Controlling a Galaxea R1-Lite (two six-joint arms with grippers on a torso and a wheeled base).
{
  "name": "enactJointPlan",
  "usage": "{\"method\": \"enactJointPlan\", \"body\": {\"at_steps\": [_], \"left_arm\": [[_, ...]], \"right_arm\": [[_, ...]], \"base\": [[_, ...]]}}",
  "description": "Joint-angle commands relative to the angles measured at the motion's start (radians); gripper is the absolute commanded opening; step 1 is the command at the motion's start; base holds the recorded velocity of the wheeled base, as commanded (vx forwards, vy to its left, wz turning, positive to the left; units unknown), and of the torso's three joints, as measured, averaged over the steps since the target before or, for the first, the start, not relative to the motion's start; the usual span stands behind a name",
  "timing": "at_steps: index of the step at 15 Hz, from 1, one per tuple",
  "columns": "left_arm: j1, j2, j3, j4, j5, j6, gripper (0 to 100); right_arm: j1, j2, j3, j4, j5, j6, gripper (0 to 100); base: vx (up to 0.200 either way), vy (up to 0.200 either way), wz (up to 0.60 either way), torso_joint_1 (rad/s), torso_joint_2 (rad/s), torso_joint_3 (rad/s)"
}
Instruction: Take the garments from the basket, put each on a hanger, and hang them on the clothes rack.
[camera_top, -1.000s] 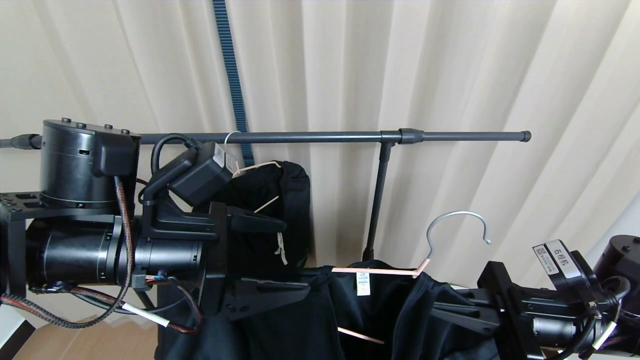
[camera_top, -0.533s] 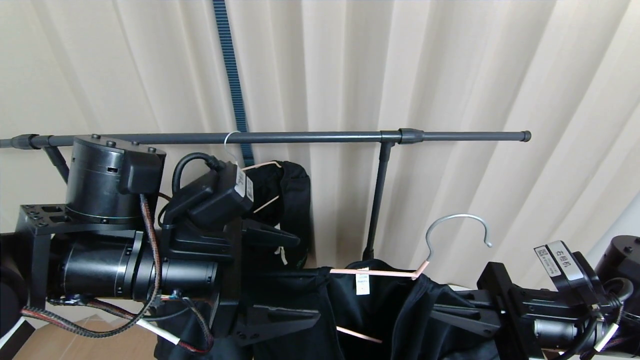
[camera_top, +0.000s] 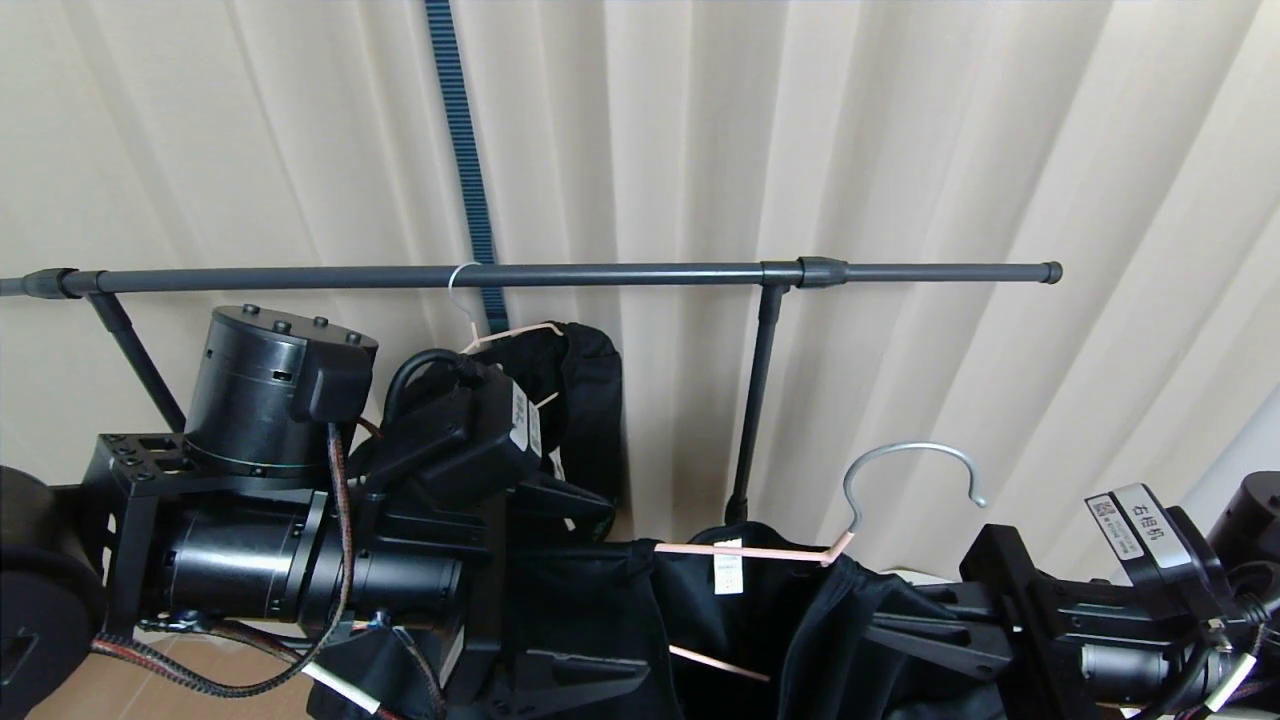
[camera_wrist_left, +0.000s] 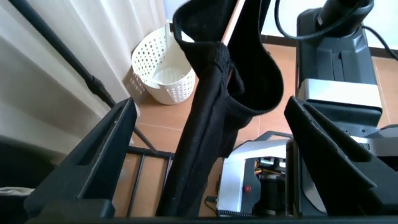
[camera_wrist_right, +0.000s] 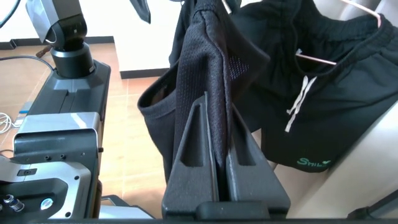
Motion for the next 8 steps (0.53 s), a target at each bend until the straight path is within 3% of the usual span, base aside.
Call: {"method": "enactJointPlan", "body": {"at_steps": [1,8], "left_arm": [[0.0,0.0,0.005,0.001,0.013,0.0,0],[0.0,-0.011,0.016,-0.001,0.021,0.0,0]], "right_arm": [[0.002,-0.015,0.0,-0.002,0.001,0.0,0],[0.002,-0.015,0.0,-0.002,0.001,0.001,0]], "base": [[0.0,0.0,0.0,0.0,0.0,0.0],[0.0,0.0,0.0,0.0,0.0,0.0]]}}
